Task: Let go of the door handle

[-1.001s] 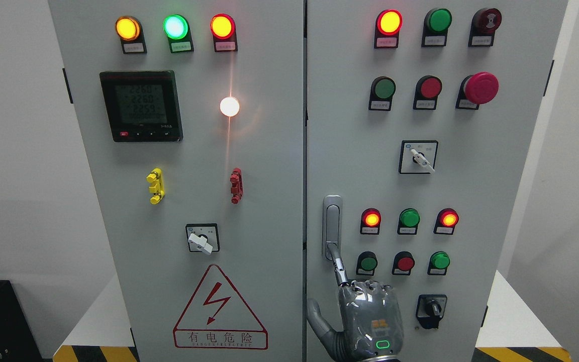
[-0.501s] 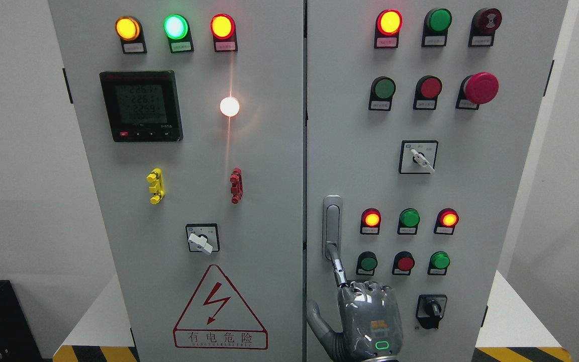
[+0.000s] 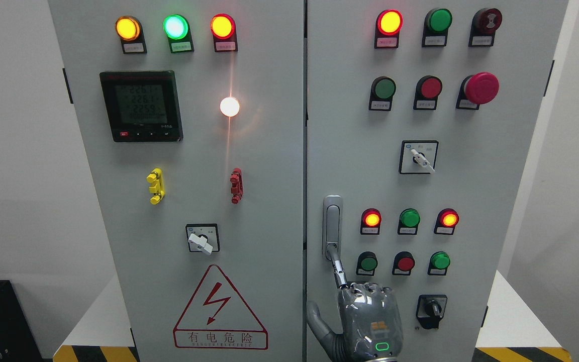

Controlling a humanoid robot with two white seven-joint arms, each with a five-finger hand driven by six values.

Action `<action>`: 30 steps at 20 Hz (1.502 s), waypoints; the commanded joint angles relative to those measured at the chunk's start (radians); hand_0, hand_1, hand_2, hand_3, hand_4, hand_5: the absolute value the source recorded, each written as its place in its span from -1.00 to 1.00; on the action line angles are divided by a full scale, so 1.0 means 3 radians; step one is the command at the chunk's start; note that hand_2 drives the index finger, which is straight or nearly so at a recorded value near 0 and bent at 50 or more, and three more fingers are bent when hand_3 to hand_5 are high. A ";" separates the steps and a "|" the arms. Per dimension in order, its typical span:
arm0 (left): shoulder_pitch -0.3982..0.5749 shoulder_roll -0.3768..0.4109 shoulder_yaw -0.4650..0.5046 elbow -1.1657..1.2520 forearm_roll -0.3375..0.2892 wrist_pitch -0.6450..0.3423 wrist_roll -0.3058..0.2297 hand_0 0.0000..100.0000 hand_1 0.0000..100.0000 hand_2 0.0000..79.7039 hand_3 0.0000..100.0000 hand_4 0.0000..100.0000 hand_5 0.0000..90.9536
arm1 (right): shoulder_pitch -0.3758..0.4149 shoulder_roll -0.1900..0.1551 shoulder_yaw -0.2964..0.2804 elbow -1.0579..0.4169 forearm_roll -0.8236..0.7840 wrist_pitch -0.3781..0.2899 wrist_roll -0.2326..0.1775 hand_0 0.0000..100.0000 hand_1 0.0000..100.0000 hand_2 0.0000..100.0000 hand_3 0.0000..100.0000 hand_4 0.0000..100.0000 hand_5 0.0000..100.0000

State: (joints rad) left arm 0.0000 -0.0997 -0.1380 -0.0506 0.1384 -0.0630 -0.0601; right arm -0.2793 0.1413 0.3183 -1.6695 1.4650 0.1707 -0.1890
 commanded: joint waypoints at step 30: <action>0.0066 0.0000 0.0000 0.0000 -0.0001 0.0000 0.0001 -0.76 0.11 -1.00 -1.00 -1.00 -1.00 | 0.0077 0.0000 0.0003 0.0002 0.0000 0.0009 0.0001 -0.09 -0.40 -0.95 1.00 1.00 1.00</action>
State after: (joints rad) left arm 0.0000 -0.0997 -0.1378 -0.0506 0.1385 -0.0630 -0.0602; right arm -0.2616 0.1411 0.3185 -1.6719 1.4650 0.1738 -0.1873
